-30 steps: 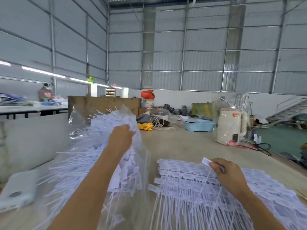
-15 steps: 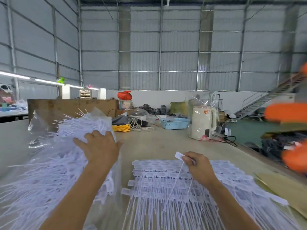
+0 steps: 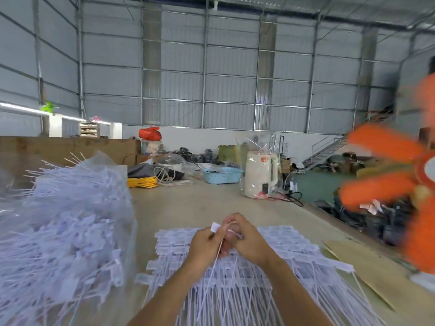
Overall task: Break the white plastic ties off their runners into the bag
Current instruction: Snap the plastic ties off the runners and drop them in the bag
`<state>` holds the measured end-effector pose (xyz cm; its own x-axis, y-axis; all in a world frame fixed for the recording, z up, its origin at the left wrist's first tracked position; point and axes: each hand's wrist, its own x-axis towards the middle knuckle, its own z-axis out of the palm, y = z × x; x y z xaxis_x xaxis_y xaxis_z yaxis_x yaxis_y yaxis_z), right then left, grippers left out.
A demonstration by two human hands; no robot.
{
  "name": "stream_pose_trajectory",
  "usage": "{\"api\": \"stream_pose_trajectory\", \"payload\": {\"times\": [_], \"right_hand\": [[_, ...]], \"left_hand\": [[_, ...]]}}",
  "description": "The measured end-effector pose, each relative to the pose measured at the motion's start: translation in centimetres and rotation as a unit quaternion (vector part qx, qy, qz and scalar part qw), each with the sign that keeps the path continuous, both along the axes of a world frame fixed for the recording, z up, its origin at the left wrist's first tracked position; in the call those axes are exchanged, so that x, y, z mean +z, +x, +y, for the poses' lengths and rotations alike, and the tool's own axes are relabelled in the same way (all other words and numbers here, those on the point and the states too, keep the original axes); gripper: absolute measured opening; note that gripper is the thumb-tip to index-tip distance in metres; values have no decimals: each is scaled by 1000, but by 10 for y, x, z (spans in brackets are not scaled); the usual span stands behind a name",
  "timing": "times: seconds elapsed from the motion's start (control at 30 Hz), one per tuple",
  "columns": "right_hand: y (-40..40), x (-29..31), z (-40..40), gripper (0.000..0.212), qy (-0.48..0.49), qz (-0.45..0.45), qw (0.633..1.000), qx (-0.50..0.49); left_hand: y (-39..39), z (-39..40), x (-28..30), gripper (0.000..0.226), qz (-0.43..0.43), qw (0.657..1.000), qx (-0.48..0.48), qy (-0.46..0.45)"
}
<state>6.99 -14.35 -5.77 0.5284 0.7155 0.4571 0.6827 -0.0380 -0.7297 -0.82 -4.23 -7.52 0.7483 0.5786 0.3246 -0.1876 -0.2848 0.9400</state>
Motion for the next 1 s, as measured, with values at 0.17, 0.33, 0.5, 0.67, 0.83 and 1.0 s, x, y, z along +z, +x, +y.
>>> {"api": "stream_pose_trajectory", "payload": {"times": [0.17, 0.33, 0.5, 0.67, 0.83, 1.0], "right_hand": [[5, 2, 1, 17, -94, -79, 990, -76], [-4, 3, 4, 31, -125, -126, 984, -15], [-1, 4, 6, 23, -183, -242, 949, -87], [3, 8, 2, 20, -203, -313, 920, -120], [15, 17, -19, 28, -142, -259, 942, -161], [-25, 36, 12, 23, -32, -285, 954, -90]], "left_hand": [[-2, 0, 0, 38, -48, 997, 49, 19], [-5, 7, -2, 46, 5, 977, 141, 158], [-6, 11, 1, 53, 80, 962, 153, 211], [-4, 14, 3, 46, 117, 982, 118, 88], [-28, 39, 5, 44, 7, 970, -20, -244], [-27, 21, 6, 56, -41, 978, -36, -200]]}}
